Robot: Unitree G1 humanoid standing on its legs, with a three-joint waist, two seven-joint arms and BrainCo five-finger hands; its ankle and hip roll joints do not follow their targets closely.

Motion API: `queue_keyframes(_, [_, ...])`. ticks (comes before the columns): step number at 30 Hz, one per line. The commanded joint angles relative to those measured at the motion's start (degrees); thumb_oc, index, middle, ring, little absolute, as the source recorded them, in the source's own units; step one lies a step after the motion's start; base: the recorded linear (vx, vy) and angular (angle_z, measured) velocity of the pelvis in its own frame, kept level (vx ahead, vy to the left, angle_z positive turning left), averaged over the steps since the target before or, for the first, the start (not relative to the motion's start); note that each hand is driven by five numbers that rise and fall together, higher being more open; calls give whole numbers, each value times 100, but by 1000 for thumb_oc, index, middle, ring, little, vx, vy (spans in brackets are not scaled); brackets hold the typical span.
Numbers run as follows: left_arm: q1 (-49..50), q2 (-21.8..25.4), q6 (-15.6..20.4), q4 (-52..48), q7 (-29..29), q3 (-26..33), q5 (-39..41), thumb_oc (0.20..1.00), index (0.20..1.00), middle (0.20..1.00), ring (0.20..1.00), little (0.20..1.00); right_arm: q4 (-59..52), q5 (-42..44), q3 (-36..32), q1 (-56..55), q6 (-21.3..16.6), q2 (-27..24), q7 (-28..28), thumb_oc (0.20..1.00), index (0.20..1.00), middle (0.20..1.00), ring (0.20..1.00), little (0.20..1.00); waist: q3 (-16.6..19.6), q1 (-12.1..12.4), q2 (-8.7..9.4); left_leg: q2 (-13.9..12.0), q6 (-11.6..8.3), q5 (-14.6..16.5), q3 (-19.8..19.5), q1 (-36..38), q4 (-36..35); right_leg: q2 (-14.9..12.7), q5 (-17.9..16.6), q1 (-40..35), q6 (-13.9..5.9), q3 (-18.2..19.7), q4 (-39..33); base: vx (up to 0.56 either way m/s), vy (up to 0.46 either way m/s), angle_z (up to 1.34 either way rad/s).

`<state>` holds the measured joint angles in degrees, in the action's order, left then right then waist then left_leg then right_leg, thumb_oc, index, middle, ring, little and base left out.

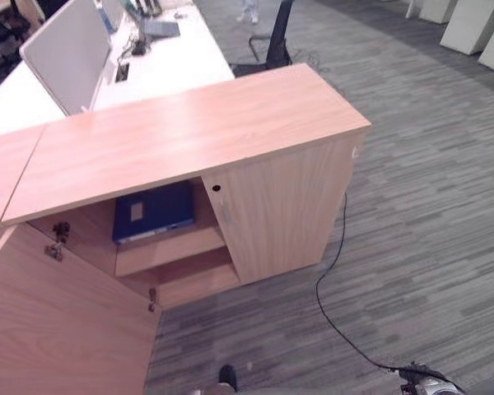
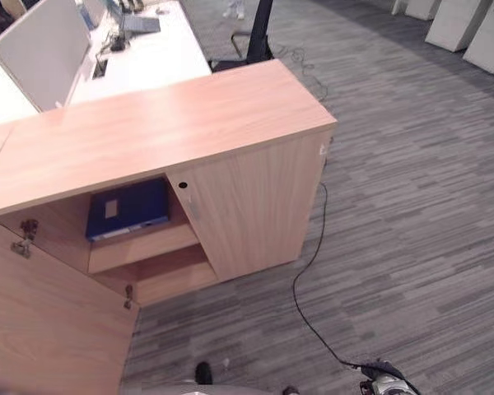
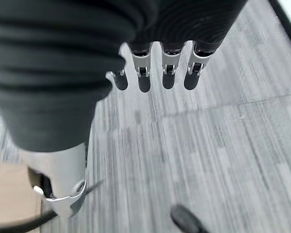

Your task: Put the empty folder in the office cabinet

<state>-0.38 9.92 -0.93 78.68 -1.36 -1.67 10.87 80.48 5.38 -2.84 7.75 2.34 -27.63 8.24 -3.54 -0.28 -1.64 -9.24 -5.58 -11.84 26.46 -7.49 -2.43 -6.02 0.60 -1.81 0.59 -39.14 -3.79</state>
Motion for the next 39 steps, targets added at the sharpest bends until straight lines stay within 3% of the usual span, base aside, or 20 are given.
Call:
queue_keyframes(1, [90,136,18,353,107,22,28,1000,1000,1000,1000,1000,706,537,-302,73,8,-22,217,1000,1000,1000,1000,1000,168,-248,211,-427,-62,1256,402,706,581,-92,210,81,-482,320,-118,-33,108,60])
queue_keyframes(5, [104,143,25,371,124,44,-80,1000,1000,1000,1000,1000,845,633,-536,-136,37,-64,172,1000,1000,1000,1000,1000,242,-352,129,-393,-89,1291,626,962,426,-213,105,83,-530,39,-106,-29,142,68])
queue_keyframes(8, [237,159,35,301,124,63,-177,1000,1000,1000,1000,1000,757,770,-722,-234,27,-100,226,1000,1000,1000,1000,1000,325,-446,-44,-143,-22,1202,558,1130,-108,-304,-94,149,-604,28,-85,-6,238,55])
queue_keyframes(15, [242,175,63,218,188,152,-104,1000,1000,1000,1000,1000,642,1103,-979,-112,37,-50,522,1000,1000,1000,1000,1000,277,-406,-48,245,236,1332,377,1011,-257,-606,-380,319,-789,136,43,-58,217,26])
queue_keyframes(18, [189,244,61,204,147,167,-69,1000,1000,1000,1000,1000,1060,780,-721,-76,325,69,133,1000,1000,1000,1000,1000,247,-307,45,368,328,1387,246,948,-257,-795,-430,295,-873,21,179,-44,131,10])
queue_keyframes(22, [159,425,-13,189,-96,122,-353,1000,1000,1000,1000,1000,1395,-148,79,-194,736,416,-1149,1000,1000,1000,1000,1000,197,-95,193,596,477,1465,-92,842,-257,-1125,-528,156,-1010,-294,407,-22,157,36])
queue_keyframes(24, [230,466,-43,205,-197,115,-492,1000,1000,1000,1000,1000,1179,25,198,-255,662,610,-1348,1000,1000,1000,1000,1000,186,-71,230,694,527,1460,-222,793,-257,-1270,-580,107,-1077,-441,496,-7,191,55])
queue_keyframes(26, [213,451,-3,159,-244,120,-485,1000,1000,1000,1000,1000,413,867,424,-80,394,1022,-1578,1000,1000,1000,1000,1000,136,29,175,802,554,1463,-377,685,-257,-1476,-551,59,-1126,-602,717,-24,181,49])
queue_keyframes(27, [179,447,30,131,-233,90,-451,1000,1000,1000,1000,1000,146,1134,509,-24,333,1132,-1622,1000,1000,1000,1000,1000,101,-20,160,820,556,1471,-454,677,-257,-1506,-490,88,-1124,-449,864,-16,129,40])
queue_keyframes(28, [118,430,79,78,-218,14,-411,1000,1000,1000,1000,1000,-176,1487,565,72,269,1230,-1712,1000,1000,1000,1000,1000,62,-111,139,831,544,1463,-558,665,-257,-1475,-390,193,-1084,-67,945,-5,48,52])
queue_keyframes(29, [113,430,80,80,-217,17,-410,1000,1000,1000,1000,1000,-186,1496,570,71,276,1231,-1707,1000,1000,1000,1000,1000,64,-111,142,832,545,1455,-554,656,-257,-1479,-382,207,-1074,-65,955,5,36,102])
queue_keyframes(31, [-78,518,137,189,-80,-70,-379,1000,1000,1000,1000,1000,-507,2207,516,175,77,1403,-1672,1000,1000,1000,1000,1000,67,-278,110,841,513,1463,-713,674,-257,-1202,-36,420,-996,998,976,99,11,115])
queue_keyframes(32, [-329,613,121,378,54,-240,-514,1000,1000,1000,1000,1000,-643,2727,484,122,-2,1544,-1703,1000,1000,1000,1000,1000,90,-526,147,920,546,1485,-999,736,-257,-742,285,594,-940,2253,1103,137,-13,87])
queue_keyframes(33, [-334,616,124,386,54,-239,-515,1000,1000,1000,1000,1000,-644,2732,486,121,-3,1549,-1702,1000,1000,1000,1000,1000,86,-520,154,921,543,1491,-993,743,-257,-746,308,602,-937,2264,1129,64,-26,127])
queue_keyframes(35, [-494,685,64,595,167,-349,-716,1000,1000,1000,1000,1000,-529,3034,444,62,-31,1721,-1640,1000,1000,1000,1000,1000,187,-576,272,1023,599,1429,-1265,739,-257,-454,221,552,-893,2829,971,29,-67,131])
queue_keyframes(39, [-346,633,64,636,224,-252,-583,1000,1000,1000,1000,1000,-421,3186,330,-26,-55,1795,-1553,1000,1000,1000,1000,1000,428,-483,379,1027,554,1397,-1471,706,-257,-241,177,347,-864,2714,581,99,-142,51])
